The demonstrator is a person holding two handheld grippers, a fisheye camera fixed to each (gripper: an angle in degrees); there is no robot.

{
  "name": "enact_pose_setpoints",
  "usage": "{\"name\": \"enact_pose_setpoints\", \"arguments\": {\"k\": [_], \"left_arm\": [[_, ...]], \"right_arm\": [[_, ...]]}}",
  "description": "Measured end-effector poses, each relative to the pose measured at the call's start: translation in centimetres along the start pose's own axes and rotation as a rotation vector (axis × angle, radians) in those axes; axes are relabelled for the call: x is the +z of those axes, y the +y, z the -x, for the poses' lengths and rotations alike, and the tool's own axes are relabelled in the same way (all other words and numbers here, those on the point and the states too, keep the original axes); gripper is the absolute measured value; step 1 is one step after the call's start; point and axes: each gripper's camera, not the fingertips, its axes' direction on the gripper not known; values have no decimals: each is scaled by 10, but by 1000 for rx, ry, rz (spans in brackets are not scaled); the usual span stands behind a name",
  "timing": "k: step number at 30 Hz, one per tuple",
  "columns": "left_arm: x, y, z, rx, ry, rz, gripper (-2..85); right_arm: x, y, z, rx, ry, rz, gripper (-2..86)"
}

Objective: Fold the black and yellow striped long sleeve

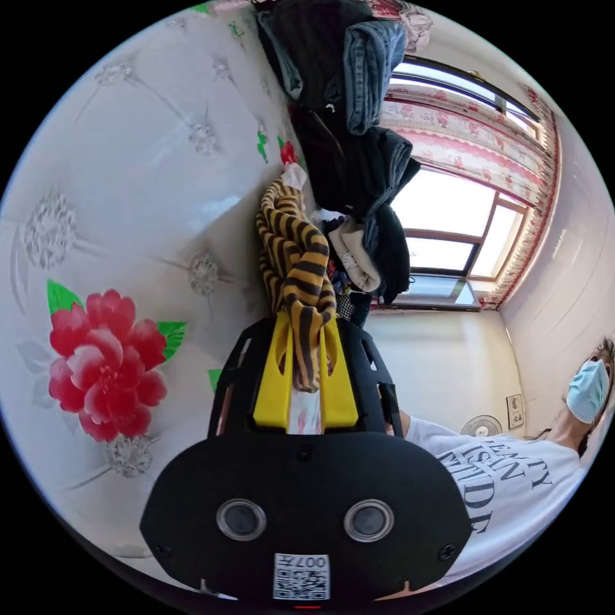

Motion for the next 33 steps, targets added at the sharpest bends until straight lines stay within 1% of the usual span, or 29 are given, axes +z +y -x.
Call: {"name": "enact_pose_setpoints", "arguments": {"k": [3,6,7,8,9,10,11,12,13,14,15,17,18,19,20,21,22,23,24,25,26,27,28,29,30,31,32,33], "left_arm": [[-24,-30,-27,68,27,-51,59],[-76,-73,-62,166,40,-160,56],[-105,-90,-79,204,34,-207,55],[-137,-103,-99,263,12,-263,55],[-154,-109,-110,293,-2,-289,55],[-189,-119,-129,338,-28,-340,55],[-224,-126,-144,355,-56,-397,56],[-241,-128,-151,355,-77,-426,56],[-274,-131,-162,337,-144,-485,59],[-304,-129,-166,273,-254,-553,64],[-317,-126,-167,224,-332,-594,68],[-344,-103,-164,76,-661,-705,90],[-345,-95,-162,50,-719,-715,92],[-337,-78,-155,15,-798,-725,97],[-321,-61,-146,10,-839,-722,98],[-310,-53,-141,17,-852,-709,98],[-282,-38,-132,34,-880,-665,95],[-247,-25,-124,44,-922,-603,88],[-227,-19,-122,50,-951,-568,84],[-183,-9,-121,80,-1008,-488,77],[-135,-2,-124,141,-1057,-391,72],[-110,1,-127,172,-1074,-341,69],[-60,5,-134,246,-1082,-238,64],[-10,7,-143,340,-1064,-129,62],[15,8,-148,388,-1051,-75,62],[64,9,-158,472,-1017,37,64],[113,13,-170,556,-1001,163,69],[136,16,-177,605,-1002,216,73]], "right_arm": [[27,-20,49,-64,-180,15,91],[70,-46,135,-223,-247,52,86],[93,-55,173,-280,-284,68,85],[105,-59,192,-305,-306,75,85],[132,-66,232,-352,-356,88,84],[160,-71,272,-397,-407,101,84],[176,-72,291,-420,-432,110,83],[208,-72,329,-451,-471,133,83],[240,-70,361,-458,-485,161,83],[255,-68,374,-456,-482,179,84],[283,-61,394,-467,-468,215,84],[316,-46,407,-552,-393,279,82],[328,-32,403,-621,-299,323,80],[333,-16,391,-694,-205,339,77],[334,-7,382,-732,-161,350,76],[332,9,359,-789,-73,397,74],[325,24,331,-830,28,440,71],[320,32,315,-843,86,456,70],[304,48,281,-847,208,492,67],[283,62,248,-825,320,514,64],[270,70,233,-812,375,522,63],[242,86,204,-777,492,529,61],[212,102,180,-733,598,525,57],[196,111,170,-713,645,522,55],[168,128,153,-678,737,520,51],[142,145,140,-640,828,521,47],[130,154,134,-622,871,522,44],[114,170,123,-594,945,535,39]]}}
